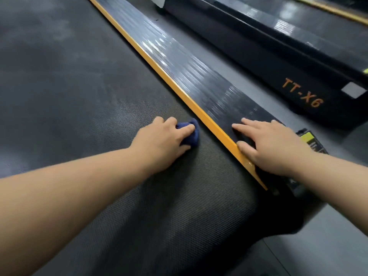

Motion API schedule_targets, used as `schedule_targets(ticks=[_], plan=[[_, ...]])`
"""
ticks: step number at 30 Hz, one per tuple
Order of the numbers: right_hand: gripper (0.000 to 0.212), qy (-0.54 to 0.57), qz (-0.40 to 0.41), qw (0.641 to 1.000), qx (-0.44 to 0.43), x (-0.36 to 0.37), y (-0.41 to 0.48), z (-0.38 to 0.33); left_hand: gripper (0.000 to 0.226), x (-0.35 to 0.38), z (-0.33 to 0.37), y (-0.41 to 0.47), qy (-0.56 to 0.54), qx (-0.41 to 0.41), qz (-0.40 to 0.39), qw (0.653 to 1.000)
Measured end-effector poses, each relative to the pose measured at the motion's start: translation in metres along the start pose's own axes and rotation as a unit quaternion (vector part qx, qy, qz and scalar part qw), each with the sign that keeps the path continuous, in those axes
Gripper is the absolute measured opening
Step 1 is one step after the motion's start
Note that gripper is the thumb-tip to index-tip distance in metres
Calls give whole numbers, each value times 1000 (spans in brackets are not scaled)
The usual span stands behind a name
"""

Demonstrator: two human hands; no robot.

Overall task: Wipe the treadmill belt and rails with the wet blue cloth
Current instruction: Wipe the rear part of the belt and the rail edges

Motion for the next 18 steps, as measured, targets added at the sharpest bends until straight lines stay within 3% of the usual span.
schedule_targets(ticks=[3,9,12,18], plan=[[47,98,68,992,38,8,-10,0,42,-2,12,1,-56,-31,-5,998],[42,114,79,988,59,12,-5,3,45,-7,-12,49,-115,-97,-18,989],[42,122,83,988,55,15,-6,5,45,-1,3,44,-176,-137,15,975],[44,120,101,987,44,16,-6,6,22,15,68,17,-212,-88,97,968]])
Point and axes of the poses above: each hand's wrist, its own y-axis towards the middle knuckle, its own x-axis out of the palm, z = x × y, the point moved 2 cm from there along y, towards the middle knuckle, and after that the axes turned 4 degrees about -x, right-handed, at the moved point
